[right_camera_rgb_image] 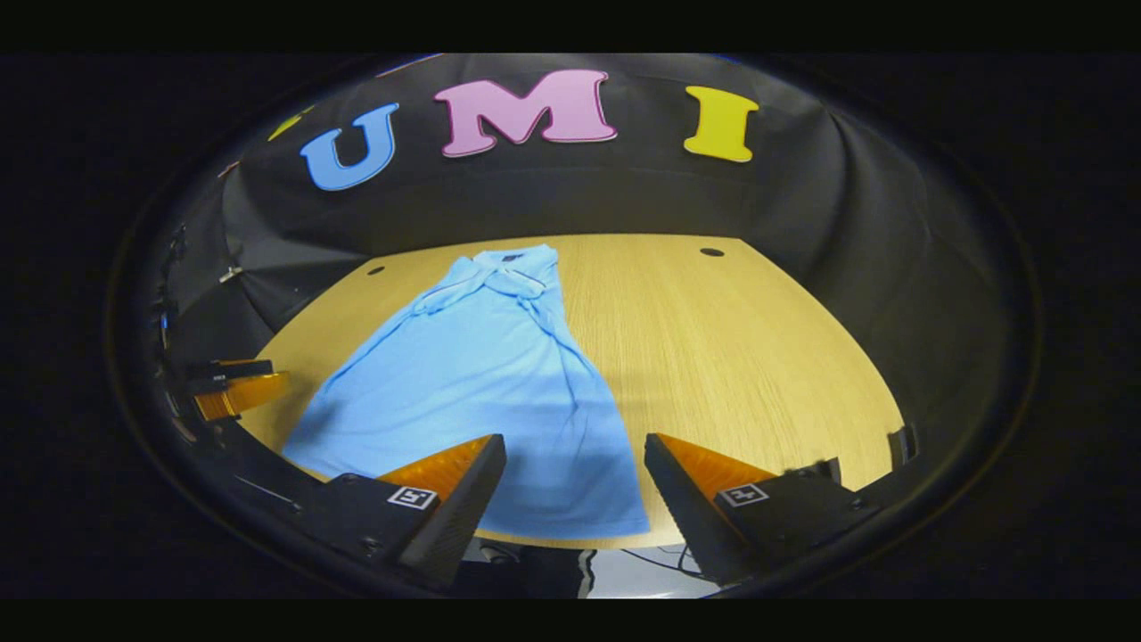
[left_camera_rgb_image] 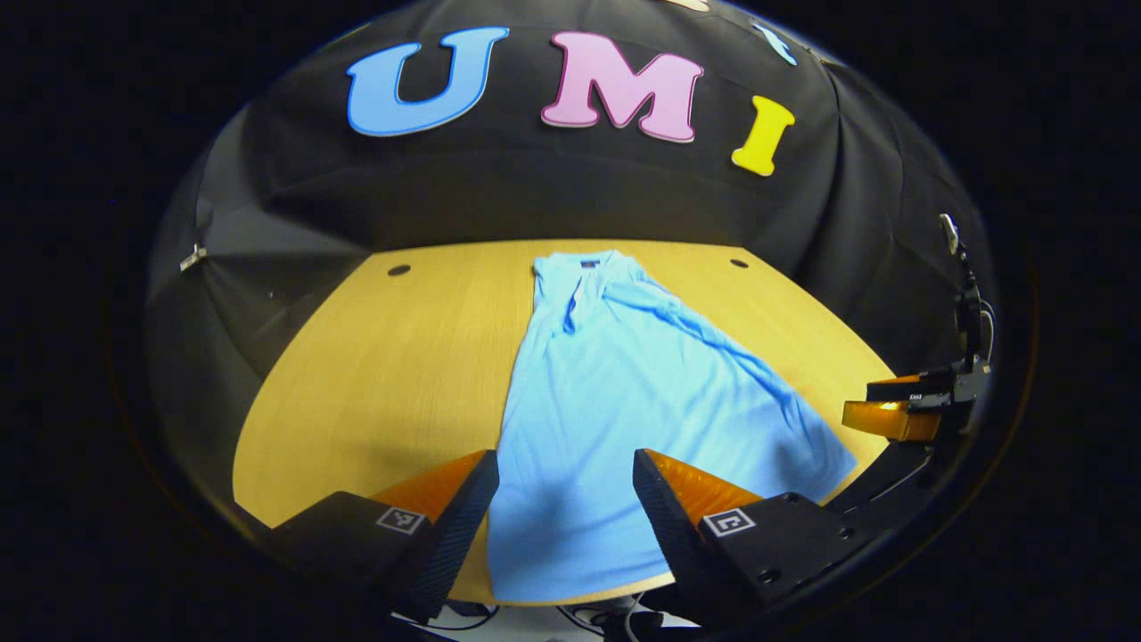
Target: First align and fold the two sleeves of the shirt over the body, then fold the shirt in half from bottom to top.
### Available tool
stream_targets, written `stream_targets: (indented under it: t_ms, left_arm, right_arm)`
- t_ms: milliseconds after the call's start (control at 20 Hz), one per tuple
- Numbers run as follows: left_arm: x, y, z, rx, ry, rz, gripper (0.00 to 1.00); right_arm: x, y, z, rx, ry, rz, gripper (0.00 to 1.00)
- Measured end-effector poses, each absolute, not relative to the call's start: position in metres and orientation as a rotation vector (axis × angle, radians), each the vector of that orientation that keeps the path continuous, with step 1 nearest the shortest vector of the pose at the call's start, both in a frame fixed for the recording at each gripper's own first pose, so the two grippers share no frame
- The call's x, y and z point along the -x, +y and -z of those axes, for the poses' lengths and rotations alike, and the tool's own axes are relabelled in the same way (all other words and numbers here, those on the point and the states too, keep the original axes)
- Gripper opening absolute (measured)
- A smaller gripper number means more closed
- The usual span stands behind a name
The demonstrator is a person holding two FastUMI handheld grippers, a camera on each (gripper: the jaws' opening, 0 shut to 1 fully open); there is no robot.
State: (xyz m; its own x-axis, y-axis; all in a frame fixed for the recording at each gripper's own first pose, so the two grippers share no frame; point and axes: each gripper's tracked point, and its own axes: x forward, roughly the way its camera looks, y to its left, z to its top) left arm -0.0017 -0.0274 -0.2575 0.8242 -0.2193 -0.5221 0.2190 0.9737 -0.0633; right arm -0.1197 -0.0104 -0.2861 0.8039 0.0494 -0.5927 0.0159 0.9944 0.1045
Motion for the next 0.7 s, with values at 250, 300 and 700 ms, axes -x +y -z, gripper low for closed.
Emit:
stream_targets:
  t_ms: [250, 300, 700]
  left_arm:
    - [0.020, -0.012, 0.310, -0.035, 0.664, 0.170, 0.97]
    - [0.023, -0.011, 0.315, -0.061, 0.677, 0.175, 0.98]
    - [0.026, -0.014, 0.333, -0.071, 0.709, 0.156, 0.99]
  right_arm:
    - [0.124, -0.002, 0.332, -0.052, 0.744, -0.030, 0.98]
    - [0.123, -0.005, 0.337, -0.034, 0.754, -0.018, 0.98]
    - [0.121, -0.017, 0.348, -0.008, 0.763, 0.044, 0.98]
